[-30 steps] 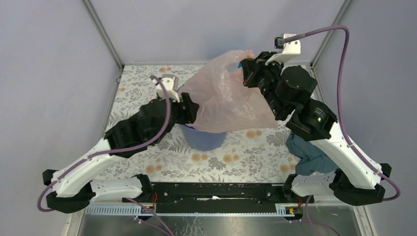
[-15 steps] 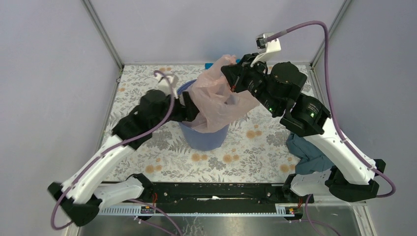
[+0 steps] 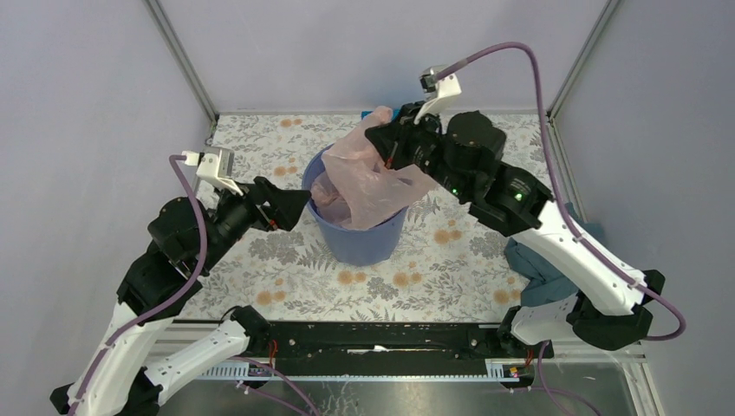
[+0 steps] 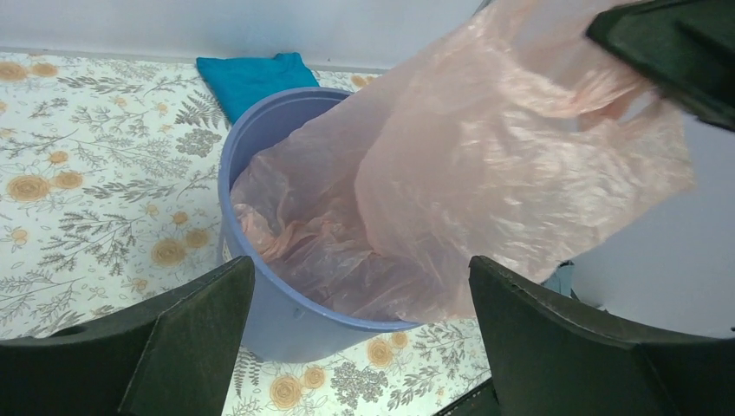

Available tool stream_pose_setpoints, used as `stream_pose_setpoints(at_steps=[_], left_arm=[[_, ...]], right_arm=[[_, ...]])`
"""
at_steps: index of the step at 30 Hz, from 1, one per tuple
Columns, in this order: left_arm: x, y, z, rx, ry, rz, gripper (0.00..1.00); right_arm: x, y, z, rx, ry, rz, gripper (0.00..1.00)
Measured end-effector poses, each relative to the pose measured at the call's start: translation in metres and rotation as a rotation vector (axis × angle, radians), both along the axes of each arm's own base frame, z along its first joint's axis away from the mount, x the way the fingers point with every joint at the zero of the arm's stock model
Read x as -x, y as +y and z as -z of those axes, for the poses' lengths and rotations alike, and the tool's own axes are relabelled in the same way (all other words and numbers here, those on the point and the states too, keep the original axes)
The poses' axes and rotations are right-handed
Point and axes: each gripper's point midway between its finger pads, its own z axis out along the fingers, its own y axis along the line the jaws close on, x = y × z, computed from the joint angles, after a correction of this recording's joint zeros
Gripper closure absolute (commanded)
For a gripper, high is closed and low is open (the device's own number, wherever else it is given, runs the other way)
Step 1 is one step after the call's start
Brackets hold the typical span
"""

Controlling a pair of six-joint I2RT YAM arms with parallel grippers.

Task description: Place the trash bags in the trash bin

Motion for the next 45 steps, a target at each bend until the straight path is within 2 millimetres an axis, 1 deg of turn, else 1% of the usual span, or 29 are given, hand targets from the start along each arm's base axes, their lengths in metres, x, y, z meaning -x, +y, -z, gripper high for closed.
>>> stream_pose_setpoints(at_steps=[2, 4, 8, 10, 12, 14, 15, 17, 19, 21, 23, 27, 29, 32, 38, 40, 42, 43, 45], left_arm=[[0.001, -0.003, 0.001, 0.002, 0.005, 0.014, 0.03], [0.001, -0.007, 0.001, 0.005, 0.010, 0.031, 0.01], [0.002, -0.016, -0.003, 0.011, -0.003, 0.081, 0.01], [0.002, -0.019, -0.005, -0.009, -0.011, 0.097, 0.01], [-0.003, -0.022, -0.009, -0.031, -0.021, 0.102, 0.01], [-0.008, -0.026, -0.014, -0.041, -0.037, 0.105, 0.05], [-0.009, -0.029, -0.014, -0.044, -0.043, 0.115, 0.07], [-0.011, -0.037, -0.017, -0.043, -0.058, 0.150, 0.11], [-0.011, -0.048, -0.020, -0.038, -0.075, 0.199, 0.12], [-0.015, -0.061, -0.021, -0.038, -0.082, 0.243, 0.12], [-0.020, -0.072, -0.018, -0.044, -0.076, 0.277, 0.12], [-0.025, -0.096, -0.005, -0.076, -0.037, 0.374, 0.12], [-0.028, -0.105, -0.006, -0.082, -0.031, 0.407, 0.12], [-0.030, -0.109, -0.014, -0.084, -0.046, 0.418, 0.02], [-0.020, -0.103, -0.047, -0.084, -0.102, 0.441, 0.02], [-0.018, -0.102, -0.049, -0.090, -0.109, 0.444, 0.08], [-0.015, -0.102, -0.043, -0.103, -0.095, 0.460, 0.19], [-0.014, -0.104, -0.040, -0.112, -0.083, 0.478, 0.26], [-0.014, -0.110, -0.036, -0.126, -0.060, 0.506, 0.35]], right_arm=[[0.000, 0.012, 0.012, -0.015, 0.020, -0.032, 1.00], [-0.002, 0.024, 0.032, -0.010, 0.057, -0.055, 1.00], [-0.012, 0.054, 0.088, 0.057, 0.151, -0.091, 1.00], [-0.015, 0.060, 0.107, 0.092, 0.178, -0.096, 1.00], [-0.015, 0.059, 0.119, 0.115, 0.191, -0.095, 1.00], [-0.013, 0.056, 0.115, 0.110, 0.180, -0.091, 1.00], [-0.012, 0.052, 0.109, 0.099, 0.168, -0.088, 1.00], [-0.008, 0.046, 0.090, 0.061, 0.131, -0.088, 0.97], [-0.004, 0.038, 0.067, 0.007, 0.083, -0.091, 0.94], [0.002, 0.029, 0.051, -0.038, 0.048, -0.088, 0.92], [0.008, 0.020, 0.042, -0.071, 0.025, -0.086, 0.91], [0.011, 0.011, 0.037, -0.095, 0.006, -0.076, 0.90], [0.010, 0.010, 0.039, -0.091, 0.008, -0.067, 0.90], [0.009, 0.011, 0.041, -0.086, 0.012, -0.062, 0.90], [0.010, 0.012, 0.042, -0.086, 0.018, -0.068, 0.90], [0.011, 0.013, 0.042, -0.090, 0.022, -0.077, 0.89], [0.013, 0.014, 0.042, -0.094, 0.025, -0.089, 0.89], [0.013, 0.015, 0.041, -0.096, 0.026, -0.093, 0.89], [0.014, 0.016, 0.040, -0.102, 0.025, -0.100, 0.89]])
